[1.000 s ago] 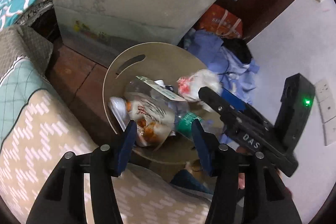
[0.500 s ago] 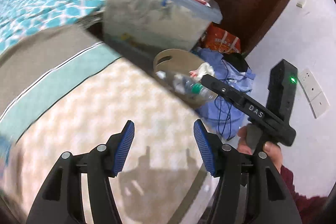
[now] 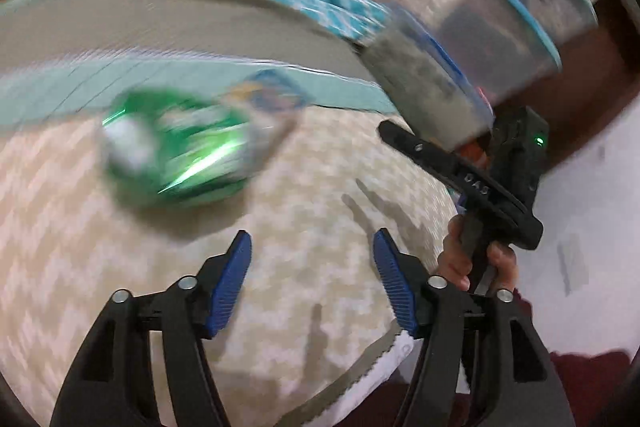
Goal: Collect trash
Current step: 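Move both open tools back toward the green can and tissue pack, then grasp the crushed green can with the left tool while the right tool grasps the blue tissue pack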
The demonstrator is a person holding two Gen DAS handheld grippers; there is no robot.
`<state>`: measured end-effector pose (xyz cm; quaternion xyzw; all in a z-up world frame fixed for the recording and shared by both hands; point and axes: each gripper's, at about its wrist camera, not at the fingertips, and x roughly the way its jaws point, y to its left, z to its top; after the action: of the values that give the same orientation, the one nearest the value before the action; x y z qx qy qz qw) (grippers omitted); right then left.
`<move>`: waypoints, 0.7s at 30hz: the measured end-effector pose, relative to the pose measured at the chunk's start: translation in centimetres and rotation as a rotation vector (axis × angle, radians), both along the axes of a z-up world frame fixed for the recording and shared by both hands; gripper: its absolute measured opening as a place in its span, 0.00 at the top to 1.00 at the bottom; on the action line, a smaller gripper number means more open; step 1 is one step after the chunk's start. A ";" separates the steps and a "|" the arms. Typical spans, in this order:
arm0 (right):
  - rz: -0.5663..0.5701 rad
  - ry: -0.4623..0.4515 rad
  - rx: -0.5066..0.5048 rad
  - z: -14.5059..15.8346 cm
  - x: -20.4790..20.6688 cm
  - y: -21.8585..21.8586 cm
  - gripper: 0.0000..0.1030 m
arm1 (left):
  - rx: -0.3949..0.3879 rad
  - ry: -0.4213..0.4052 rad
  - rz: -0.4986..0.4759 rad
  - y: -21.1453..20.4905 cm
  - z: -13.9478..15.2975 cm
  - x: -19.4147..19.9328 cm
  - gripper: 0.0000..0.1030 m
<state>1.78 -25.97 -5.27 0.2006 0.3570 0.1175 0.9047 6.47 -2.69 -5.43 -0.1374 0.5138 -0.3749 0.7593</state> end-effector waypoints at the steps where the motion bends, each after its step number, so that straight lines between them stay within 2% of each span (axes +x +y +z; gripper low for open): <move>1: 0.022 -0.003 -0.012 0.2 1.1 1.3 0.62 | -0.024 0.024 0.025 1.2 -0.3 0.3 0.40; 5: 0.053 0.009 -0.043 0.2 3.8 4.7 0.63 | -0.098 0.077 0.166 5.5 -1.9 1.6 0.38; 8: 0.081 0.042 -0.080 -0.8 5.1 7.3 0.63 | -0.184 0.143 0.213 6.8 -3.1 2.9 0.38; 12: 0.099 0.068 -0.102 -1.9 5.2 8.8 0.64 | -0.233 0.182 0.220 6.8 -3.9 4.0 0.32; 17: 0.151 0.085 -0.113 -2.3 4.0 10.7 0.64 | -0.263 0.214 0.227 6.3 -5.0 5.4 0.32; 21: 0.205 0.088 -0.118 -2.4 2.6 11.8 0.63 | -0.261 0.191 0.236 5.8 -5.0 6.0 0.34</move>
<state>4.36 -14.19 -7.69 0.1145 0.4214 0.1793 0.8815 12.51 3.09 -10.48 -0.3290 0.5107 -0.3319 0.7217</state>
